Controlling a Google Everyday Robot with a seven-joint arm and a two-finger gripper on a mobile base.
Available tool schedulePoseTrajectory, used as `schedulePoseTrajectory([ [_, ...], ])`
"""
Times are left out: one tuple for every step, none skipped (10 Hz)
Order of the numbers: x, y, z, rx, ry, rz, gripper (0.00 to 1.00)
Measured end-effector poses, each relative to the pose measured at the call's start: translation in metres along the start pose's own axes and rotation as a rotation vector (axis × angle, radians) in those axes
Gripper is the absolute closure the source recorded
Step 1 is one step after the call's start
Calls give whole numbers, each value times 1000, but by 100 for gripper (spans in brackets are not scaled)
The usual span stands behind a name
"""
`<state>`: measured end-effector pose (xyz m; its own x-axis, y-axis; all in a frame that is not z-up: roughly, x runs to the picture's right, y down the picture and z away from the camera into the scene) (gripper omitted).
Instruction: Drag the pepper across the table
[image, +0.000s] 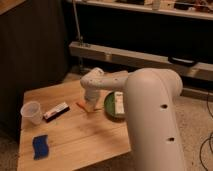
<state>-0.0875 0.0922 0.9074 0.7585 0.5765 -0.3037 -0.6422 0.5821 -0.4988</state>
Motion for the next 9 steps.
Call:
schedulePoseTrajectory([
  [-3,-8,-2,9,-2,4,97],
  [-7,-17,-7,17,-7,13,97],
  [-8,-21,-12,21,-8,19,97],
  [-10,-22,-14,24,-10,20,97],
  [-14,-24,-16,29,-13,22,97],
  [-14,-26,-14,30,-9,25,97],
  [-16,-27,-13,30,-9,29,97],
  [-17,-28,-11,29,-7,29,97],
  [-19,-29,-8,28,-4,27,97],
])
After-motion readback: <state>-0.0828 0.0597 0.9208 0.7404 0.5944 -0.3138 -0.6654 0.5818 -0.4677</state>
